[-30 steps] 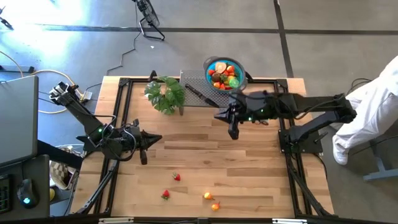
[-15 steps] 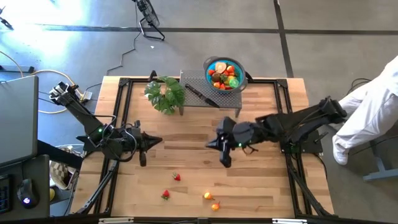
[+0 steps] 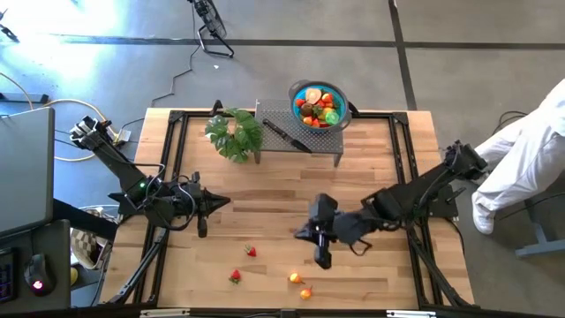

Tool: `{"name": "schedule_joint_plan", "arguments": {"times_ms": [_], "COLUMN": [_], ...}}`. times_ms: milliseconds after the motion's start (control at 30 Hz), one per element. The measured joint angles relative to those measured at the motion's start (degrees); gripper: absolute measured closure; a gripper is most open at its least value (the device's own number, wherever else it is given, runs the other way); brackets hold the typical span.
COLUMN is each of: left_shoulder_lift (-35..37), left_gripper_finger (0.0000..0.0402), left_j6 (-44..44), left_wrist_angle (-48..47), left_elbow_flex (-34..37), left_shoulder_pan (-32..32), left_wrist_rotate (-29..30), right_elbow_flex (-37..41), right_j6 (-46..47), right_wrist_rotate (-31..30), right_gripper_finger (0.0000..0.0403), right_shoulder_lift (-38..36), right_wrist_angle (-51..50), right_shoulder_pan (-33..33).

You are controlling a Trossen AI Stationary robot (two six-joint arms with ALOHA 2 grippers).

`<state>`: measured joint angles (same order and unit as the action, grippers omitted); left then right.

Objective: Pick & Place Fruit
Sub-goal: Put the yellow pear in the blue bowl on the shelf

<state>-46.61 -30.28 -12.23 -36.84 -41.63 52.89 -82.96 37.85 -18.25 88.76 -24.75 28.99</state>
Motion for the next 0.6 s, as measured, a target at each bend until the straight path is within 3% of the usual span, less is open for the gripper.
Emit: {"name": "schedule_joint_plan", "arguments": {"times_ms": [233,600], "left_shoulder_lift": [0.0,0.0], "left_gripper_finger": [0.0402,0.0402], "left_j6": [0.0,0.0], "left_wrist_angle": [0.0,0.0], "left_elbow_flex": [0.0,0.0], "left_shoulder_pan": [0.0,0.0], "left_wrist_rotate": [0.2,0.2], "right_elbow_flex": [0.0,0.3], "right_j6": [0.1,-0.1], "right_wrist_rotate": [-1.9,-0.1], "right_gripper_finger": [0.0401,0.0401], "right_shoulder_lift": [0.9,4.3], "right_wrist_angle": [-0.2,-2.3], "right_shoulder_pan": [3.8,4.8]}}
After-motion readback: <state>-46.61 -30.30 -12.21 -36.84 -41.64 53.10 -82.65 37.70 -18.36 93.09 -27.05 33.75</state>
